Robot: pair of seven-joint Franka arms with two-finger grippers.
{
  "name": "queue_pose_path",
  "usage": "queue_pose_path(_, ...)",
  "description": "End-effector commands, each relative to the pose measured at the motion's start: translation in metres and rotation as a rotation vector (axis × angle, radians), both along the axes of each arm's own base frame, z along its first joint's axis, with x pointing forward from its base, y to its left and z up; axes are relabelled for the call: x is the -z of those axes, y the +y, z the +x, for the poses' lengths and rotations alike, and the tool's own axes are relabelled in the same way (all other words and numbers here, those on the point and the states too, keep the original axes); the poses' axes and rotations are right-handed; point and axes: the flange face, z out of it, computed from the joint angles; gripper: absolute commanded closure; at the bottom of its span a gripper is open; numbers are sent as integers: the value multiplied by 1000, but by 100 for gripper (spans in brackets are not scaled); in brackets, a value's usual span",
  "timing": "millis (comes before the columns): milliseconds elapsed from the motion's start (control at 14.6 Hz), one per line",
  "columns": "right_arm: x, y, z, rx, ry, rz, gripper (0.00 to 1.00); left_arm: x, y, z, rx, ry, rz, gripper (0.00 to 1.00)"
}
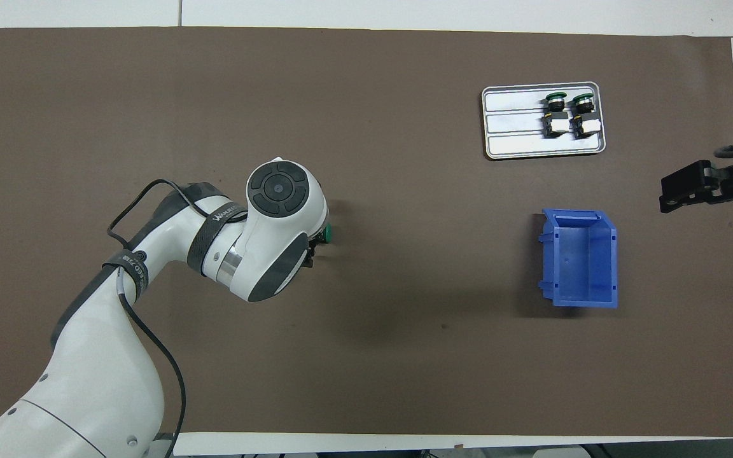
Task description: Place and press button with both arms
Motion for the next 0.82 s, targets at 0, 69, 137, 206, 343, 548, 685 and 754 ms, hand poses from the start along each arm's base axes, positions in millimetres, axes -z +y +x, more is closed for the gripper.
queue_pose_path(0,-1,-3,-4,-14,-10,4,0,12,2,-3,-24,2,-7,3)
queue_pose_path(69,-1,-3,-4,-14,-10,4,0,12,2,-2,-26,1,-8,5)
queue_pose_path(137,-1,-3,-4,-14,-10,4,0,11,1,-3,-32,2,-9,10)
queue_pose_path(206,-1,-3,-4,-14,-10,2,0,11,1,-2,-33,2,-9,12)
queue_pose_path(343,-1,-3,-4,-14,-10,4,0,11,1,-1,-35,-1,-11,17)
queue_pose_path(548,-1,-3,-4,-14,-10,4,0,11,-1,-3,-30,-1,-11,23)
queue_pose_path(685,-1,-3,-4,-14,-10,4,0,10,-2,-3,-30,-3,-13,29)
queue_pose_path(754,-1,-3,-4,-14,-10,4,0,10,-2,-2,-30,-8,-17,33)
